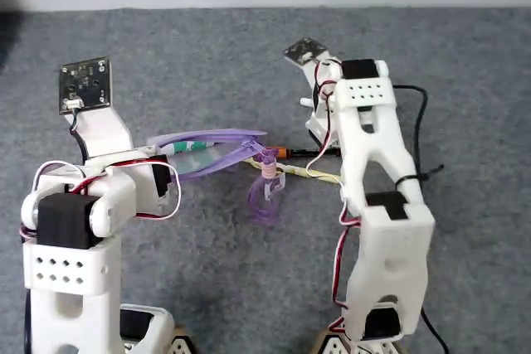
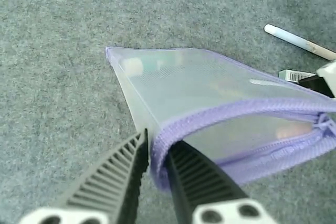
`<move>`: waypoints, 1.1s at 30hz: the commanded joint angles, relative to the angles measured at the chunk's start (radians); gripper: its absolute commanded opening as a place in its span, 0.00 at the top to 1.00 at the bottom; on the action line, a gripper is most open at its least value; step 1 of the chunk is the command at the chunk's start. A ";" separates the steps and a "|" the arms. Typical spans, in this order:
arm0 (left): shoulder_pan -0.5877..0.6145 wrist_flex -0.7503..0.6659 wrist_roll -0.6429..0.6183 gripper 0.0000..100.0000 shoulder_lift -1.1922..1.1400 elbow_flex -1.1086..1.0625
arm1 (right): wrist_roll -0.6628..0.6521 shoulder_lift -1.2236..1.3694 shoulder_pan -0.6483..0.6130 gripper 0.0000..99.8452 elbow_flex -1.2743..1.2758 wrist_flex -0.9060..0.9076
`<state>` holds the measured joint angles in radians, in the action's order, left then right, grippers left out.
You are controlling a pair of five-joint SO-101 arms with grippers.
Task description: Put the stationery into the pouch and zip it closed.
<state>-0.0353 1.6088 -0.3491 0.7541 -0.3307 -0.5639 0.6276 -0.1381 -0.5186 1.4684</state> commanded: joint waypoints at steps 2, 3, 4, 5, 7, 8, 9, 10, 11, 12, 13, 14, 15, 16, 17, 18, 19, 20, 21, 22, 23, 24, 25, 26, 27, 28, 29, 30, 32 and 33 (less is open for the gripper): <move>0.008 -0.020 -0.006 0.97 -0.006 0.044 | -0.072 0.077 0.012 0.72 -0.152 0.007; 0.008 -0.020 -0.006 0.97 -0.006 0.044 | -0.083 0.102 0.013 0.72 -0.173 0.008; 0.008 -0.020 -0.006 0.97 -0.006 0.044 | -0.089 0.125 0.016 0.72 -0.193 0.008; 0.008 -0.020 -0.006 0.97 -0.006 0.044 | -0.091 0.150 0.024 0.72 -0.215 0.008; 0.008 -0.020 -0.006 0.97 -0.006 0.044 | -0.097 0.197 0.031 0.72 -0.255 0.008; 0.008 -0.020 -0.006 0.97 -0.006 0.044 | -0.107 0.219 0.035 0.73 -0.273 0.008; 0.008 -0.020 -0.006 0.97 -0.006 0.044 | -0.118 0.239 0.036 0.75 -0.293 0.008; 0.008 -0.020 -0.006 0.97 -0.006 0.044 | -0.126 0.255 0.044 0.78 -0.311 0.008; 0.008 -0.020 -0.006 0.97 -0.006 0.044 | -0.132 0.272 0.048 0.82 -0.328 0.008; 0.008 -0.020 -0.006 0.97 -0.006 0.044 | -0.132 0.286 0.051 0.85 -0.345 0.008; 0.008 -0.020 -0.006 0.97 -0.006 0.044 | -0.132 0.300 0.054 0.88 -0.362 0.008; 0.008 -0.020 -0.006 0.97 -0.006 0.044 | -0.135 0.312 0.056 0.90 -0.377 0.008; 0.008 -0.020 -0.006 0.97 -0.006 0.044 | -0.147 0.325 0.058 0.92 -0.390 0.008; 0.008 -0.020 -0.006 0.97 -0.006 0.044 | -0.157 0.332 0.059 0.94 -0.399 0.008; 0.008 -0.020 -0.006 0.97 -0.006 0.044 | -0.163 0.337 0.064 0.96 -0.404 0.008; 0.008 -0.020 -0.006 0.97 -0.006 0.044 | -0.166 0.340 0.065 0.97 -0.408 0.008; 0.008 -0.020 -0.006 0.97 -0.006 0.044 | -0.164 0.340 0.067 0.99 -0.414 0.008; 0.008 -0.020 -0.006 0.97 -0.006 0.044 | -0.163 0.338 0.070 0.99 -0.422 0.012; 0.008 -0.020 -0.006 0.97 -0.006 0.044 | -0.161 0.332 0.071 0.99 -0.437 0.025; 0.008 -0.020 -0.006 0.97 -0.006 0.044 | -0.160 0.326 0.073 0.99 -0.456 0.054; 0.008 -0.020 -0.006 0.97 -0.006 0.044 | -0.160 0.318 0.073 0.99 -0.477 0.088; 0.008 -0.020 -0.006 0.97 -0.006 0.044 | -0.158 0.309 0.073 0.99 -0.497 0.125; 0.008 -0.020 -0.006 0.97 -0.006 0.044 | -0.157 0.305 0.073 0.99 -0.519 0.163; 0.008 -0.020 -0.006 0.97 -0.006 0.044 | -0.155 0.298 0.071 0.99 -0.545 0.199; 0.008 -0.020 -0.006 0.97 -0.006 0.044 | -0.144 0.294 0.071 0.99 -0.569 0.229; 0.008 -0.020 -0.006 0.97 -0.006 0.044 | -0.123 0.291 0.071 0.99 -0.597 0.255; 0.008 -0.021 -0.006 0.97 -0.006 0.044 | -0.101 0.289 0.071 0.99 -0.624 0.280; 0.008 -0.021 -0.006 0.97 -0.006 0.044 | -0.087 0.294 0.071 0.99 -0.651 0.306; 0.008 -0.021 -0.006 0.97 -0.006 0.044 | -0.061 0.298 0.067 0.99 -0.672 0.323; 0.008 -0.021 -0.006 0.97 -0.006 0.044 | -0.054 0.298 0.065 0.98 -0.663 0.321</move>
<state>-0.0353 1.6088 -0.3491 0.7541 -0.3307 -0.6559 0.9712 -0.0813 -1.1293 1.7492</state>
